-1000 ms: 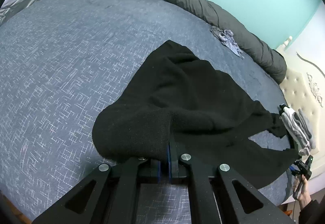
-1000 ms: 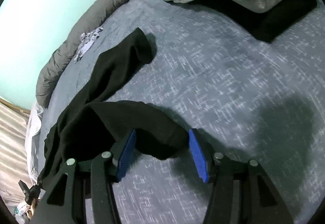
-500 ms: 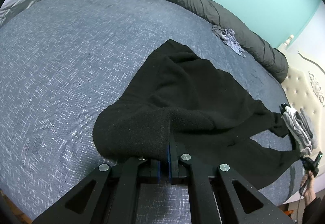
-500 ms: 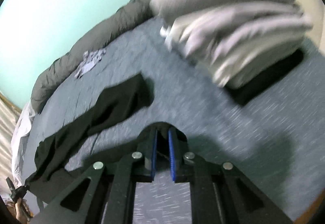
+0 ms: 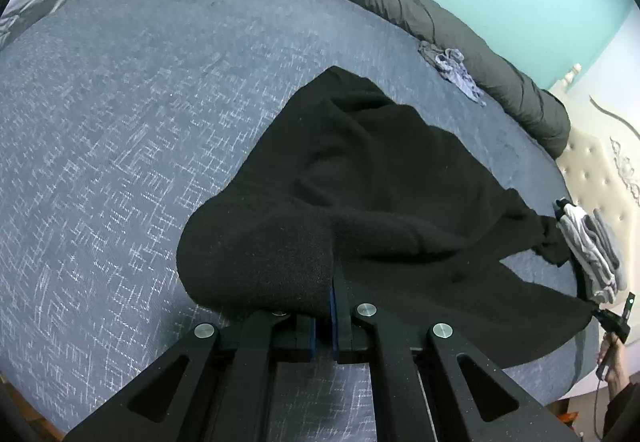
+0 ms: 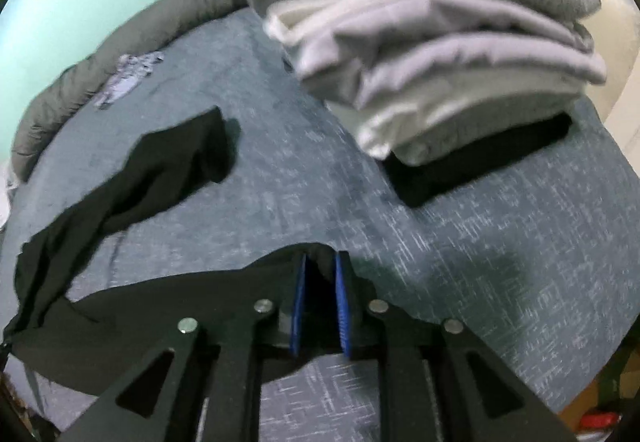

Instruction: Fold clothes

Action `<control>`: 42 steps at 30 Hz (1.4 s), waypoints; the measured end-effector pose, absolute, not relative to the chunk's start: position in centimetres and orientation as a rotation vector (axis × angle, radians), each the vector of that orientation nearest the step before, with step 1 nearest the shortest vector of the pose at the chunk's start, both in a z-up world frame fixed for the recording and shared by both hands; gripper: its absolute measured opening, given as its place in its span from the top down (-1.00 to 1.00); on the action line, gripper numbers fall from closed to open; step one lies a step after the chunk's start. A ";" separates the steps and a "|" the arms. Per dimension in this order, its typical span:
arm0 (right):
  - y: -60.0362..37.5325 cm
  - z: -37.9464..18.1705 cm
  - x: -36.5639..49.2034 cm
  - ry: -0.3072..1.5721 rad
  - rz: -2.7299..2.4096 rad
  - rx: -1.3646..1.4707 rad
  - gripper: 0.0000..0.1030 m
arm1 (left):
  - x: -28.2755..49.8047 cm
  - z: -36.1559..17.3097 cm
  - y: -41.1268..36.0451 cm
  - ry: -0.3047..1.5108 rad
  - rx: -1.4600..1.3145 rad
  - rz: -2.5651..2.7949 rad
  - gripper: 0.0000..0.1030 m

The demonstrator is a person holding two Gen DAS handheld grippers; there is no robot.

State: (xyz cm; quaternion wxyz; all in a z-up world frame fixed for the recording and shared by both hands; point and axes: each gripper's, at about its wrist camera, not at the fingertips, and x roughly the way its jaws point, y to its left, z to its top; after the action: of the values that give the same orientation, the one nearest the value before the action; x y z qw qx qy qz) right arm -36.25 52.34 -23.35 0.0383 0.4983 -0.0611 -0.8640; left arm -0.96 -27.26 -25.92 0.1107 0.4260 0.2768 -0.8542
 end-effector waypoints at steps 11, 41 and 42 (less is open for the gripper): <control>55.5 -24.1 -32.8 -0.402 -2.577 1.424 -0.02 | 0.1 -26.3 -27.5 0.856 1.247 -2.506 0.81; 52.4 -20.7 -32.2 -0.211 -2.741 1.319 0.62 | 2.5 -23.4 -29.0 0.877 1.135 -2.494 0.48; 51.9 -20.1 -32.0 -0.185 -2.753 1.301 0.48 | 2.7 -23.0 -29.1 0.877 1.127 -2.497 0.27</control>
State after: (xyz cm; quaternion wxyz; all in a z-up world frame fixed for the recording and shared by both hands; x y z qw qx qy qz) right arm -31.97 51.89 -20.15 0.0454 0.4261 -0.0607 -0.9015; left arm 2.66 -29.07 -22.98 0.1322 0.3884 0.3022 -0.8604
